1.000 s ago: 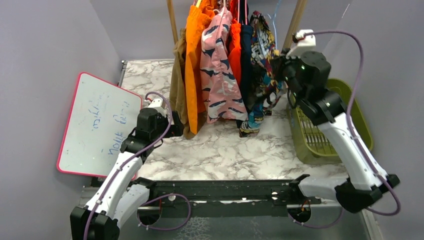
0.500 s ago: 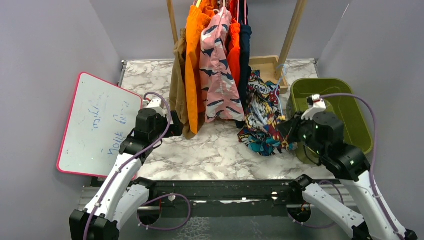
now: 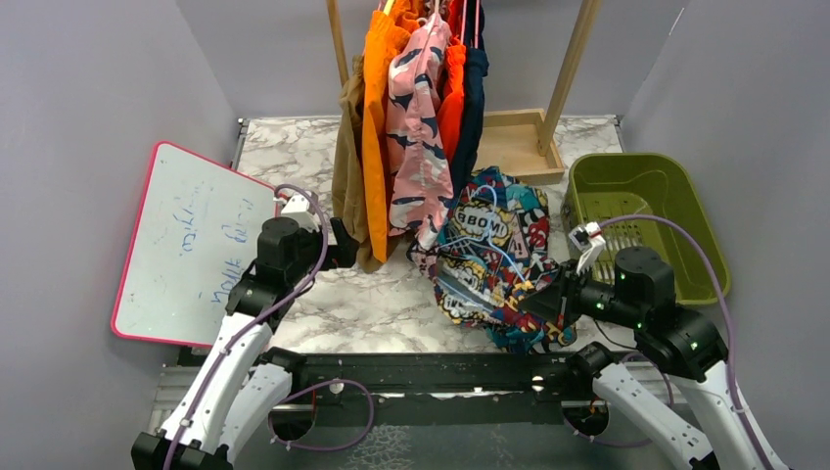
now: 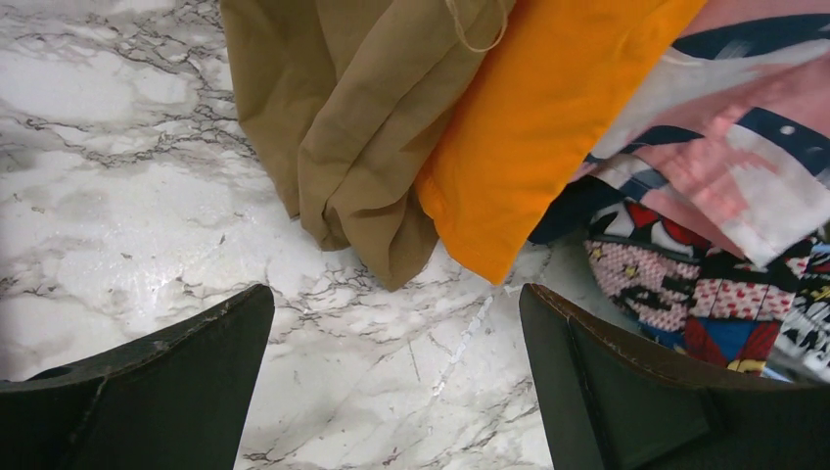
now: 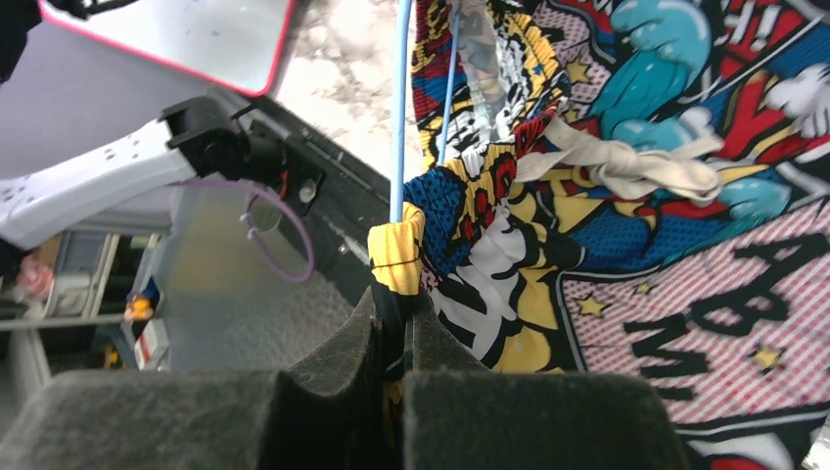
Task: Remove the shorts from the hanger
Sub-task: Pick up the hanger from the clothes rod, then remove the shorts from the hanger.
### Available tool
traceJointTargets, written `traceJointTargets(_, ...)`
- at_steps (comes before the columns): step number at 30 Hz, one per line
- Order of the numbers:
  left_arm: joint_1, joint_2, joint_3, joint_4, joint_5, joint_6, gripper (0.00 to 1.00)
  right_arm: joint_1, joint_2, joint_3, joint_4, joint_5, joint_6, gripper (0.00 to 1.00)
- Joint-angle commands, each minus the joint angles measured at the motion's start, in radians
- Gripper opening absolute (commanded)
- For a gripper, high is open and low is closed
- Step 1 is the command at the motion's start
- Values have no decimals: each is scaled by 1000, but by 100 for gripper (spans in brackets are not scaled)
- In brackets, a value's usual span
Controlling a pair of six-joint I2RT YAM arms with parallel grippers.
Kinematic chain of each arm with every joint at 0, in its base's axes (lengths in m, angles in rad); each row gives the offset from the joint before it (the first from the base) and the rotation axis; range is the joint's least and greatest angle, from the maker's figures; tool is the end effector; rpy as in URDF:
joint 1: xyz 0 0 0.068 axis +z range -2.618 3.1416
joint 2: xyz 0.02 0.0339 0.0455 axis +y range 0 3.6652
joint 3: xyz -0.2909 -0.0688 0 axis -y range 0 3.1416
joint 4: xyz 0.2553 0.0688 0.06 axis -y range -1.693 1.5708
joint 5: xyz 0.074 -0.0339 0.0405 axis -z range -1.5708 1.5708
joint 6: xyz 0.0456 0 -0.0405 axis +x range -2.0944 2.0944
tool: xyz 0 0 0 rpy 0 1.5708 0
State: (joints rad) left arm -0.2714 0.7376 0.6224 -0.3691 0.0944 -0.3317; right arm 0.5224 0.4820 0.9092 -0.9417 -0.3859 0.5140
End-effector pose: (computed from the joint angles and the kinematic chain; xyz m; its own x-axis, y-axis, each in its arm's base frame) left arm 0.1635 -0.0500 0.2838 -0.5372 -0.1870 -0.8225 0.1823 0.9263 -0.3297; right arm 0.0529 0.0503 0.3515 -0.7383 0.1006 -0.6670 -0.4401 0.6775 0.5893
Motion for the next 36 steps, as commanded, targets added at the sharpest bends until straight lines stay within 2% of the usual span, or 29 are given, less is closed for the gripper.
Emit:
traceJointTargets(1, 0, -64, 22, 16, 46, 1, 99, 1, 10, 10, 66, -199, -76, 1)
traceJointTargets(12, 1, -132, 0, 155, 201, 5, 99, 0, 130, -101, 469, -459, -75, 1)
traceJointTargets(16, 0, -126, 2, 154, 209, 6, 99, 1, 205, -123, 538, -476, -89, 1)
traceJointTargets(22, 0, -161, -5, 149, 204, 12, 99, 1, 152, -294, 748, -549, -17, 1)
traceJointTargets(26, 1, -189, -7, 154, 265, 23, 99, 1, 194, -311, 712, -584, -102, 1)
traceJointTargets(29, -1, -205, -26, 224, 355, 4, 99, 1, 246, -293, 675, -608, -160, 1)
traceJointTargets(33, -1, -180, -61, 342, 486, -123, 94, 1, 278, -274, 703, -634, -148, 1)
traceJointTargets(36, -8, -152, -67, 393, 523, -222, 92, 1, 284, -263, 714, -650, -155, 1)
